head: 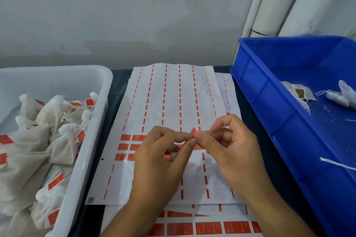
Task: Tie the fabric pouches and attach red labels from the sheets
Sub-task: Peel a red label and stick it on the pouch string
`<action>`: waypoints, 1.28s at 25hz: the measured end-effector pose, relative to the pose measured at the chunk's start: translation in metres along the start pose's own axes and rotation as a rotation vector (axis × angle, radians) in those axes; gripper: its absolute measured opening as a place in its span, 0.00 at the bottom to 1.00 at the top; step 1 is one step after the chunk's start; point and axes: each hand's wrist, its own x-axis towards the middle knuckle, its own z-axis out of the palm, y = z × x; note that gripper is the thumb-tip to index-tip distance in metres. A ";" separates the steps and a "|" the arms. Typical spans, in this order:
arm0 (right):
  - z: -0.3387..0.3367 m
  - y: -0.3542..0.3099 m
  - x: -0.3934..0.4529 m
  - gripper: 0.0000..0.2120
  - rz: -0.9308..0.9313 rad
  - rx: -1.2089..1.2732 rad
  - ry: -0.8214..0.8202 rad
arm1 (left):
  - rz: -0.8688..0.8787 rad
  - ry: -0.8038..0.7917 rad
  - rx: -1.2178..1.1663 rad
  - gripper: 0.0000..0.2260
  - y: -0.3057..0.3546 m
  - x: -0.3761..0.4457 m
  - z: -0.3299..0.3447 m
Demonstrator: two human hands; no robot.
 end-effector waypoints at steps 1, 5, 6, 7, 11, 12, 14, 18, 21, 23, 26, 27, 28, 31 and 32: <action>0.000 0.000 0.000 0.13 -0.003 0.001 -0.001 | -0.003 -0.005 0.010 0.13 0.000 0.000 0.000; -0.002 0.000 0.002 0.09 -0.007 0.007 -0.040 | -0.030 -0.031 0.035 0.08 0.001 0.001 0.000; -0.003 0.000 0.002 0.10 -0.010 -0.003 -0.055 | -0.051 -0.036 0.016 0.07 0.001 0.002 0.000; -0.004 0.000 0.002 0.11 -0.016 -0.028 -0.073 | -0.074 -0.040 -0.005 0.07 0.002 0.002 0.000; -0.005 0.000 0.004 0.15 -0.014 -0.112 -0.186 | -0.137 -0.093 -0.059 0.08 0.000 0.003 -0.003; -0.005 0.000 0.004 0.13 -0.011 -0.104 -0.208 | -0.143 -0.111 -0.068 0.08 -0.001 0.003 -0.003; -0.005 0.001 0.003 0.08 -0.017 -0.086 -0.215 | -0.165 -0.145 -0.090 0.08 -0.001 0.003 -0.001; -0.004 -0.003 0.002 0.04 -0.094 -0.096 -0.167 | -0.217 -0.206 -0.196 0.05 -0.005 0.002 -0.005; -0.004 -0.008 0.007 0.06 -0.118 -0.096 -0.101 | -0.230 -0.322 -0.188 0.17 -0.009 0.000 -0.007; -0.001 -0.014 0.012 0.06 -0.139 -0.155 -0.090 | -0.207 -0.286 -0.141 0.21 -0.011 -0.001 -0.005; 0.011 -0.033 0.024 0.05 -0.201 -0.243 -0.091 | -0.200 -0.134 -0.165 0.20 -0.016 0.001 -0.003; 0.018 -0.043 0.029 0.04 -0.224 -0.243 -0.094 | -0.234 -0.087 -0.190 0.21 -0.018 0.003 -0.005; 0.027 -0.054 0.036 0.02 -0.252 -0.233 -0.104 | -0.278 -0.061 -0.209 0.23 -0.020 0.005 -0.008; 0.059 -0.090 0.060 0.03 -0.332 -0.146 -0.167 | -0.353 -0.176 -0.073 0.25 -0.019 0.013 -0.017; 0.073 -0.102 0.069 0.04 -0.348 -0.102 -0.200 | -0.353 -0.237 0.020 0.28 -0.020 0.014 -0.022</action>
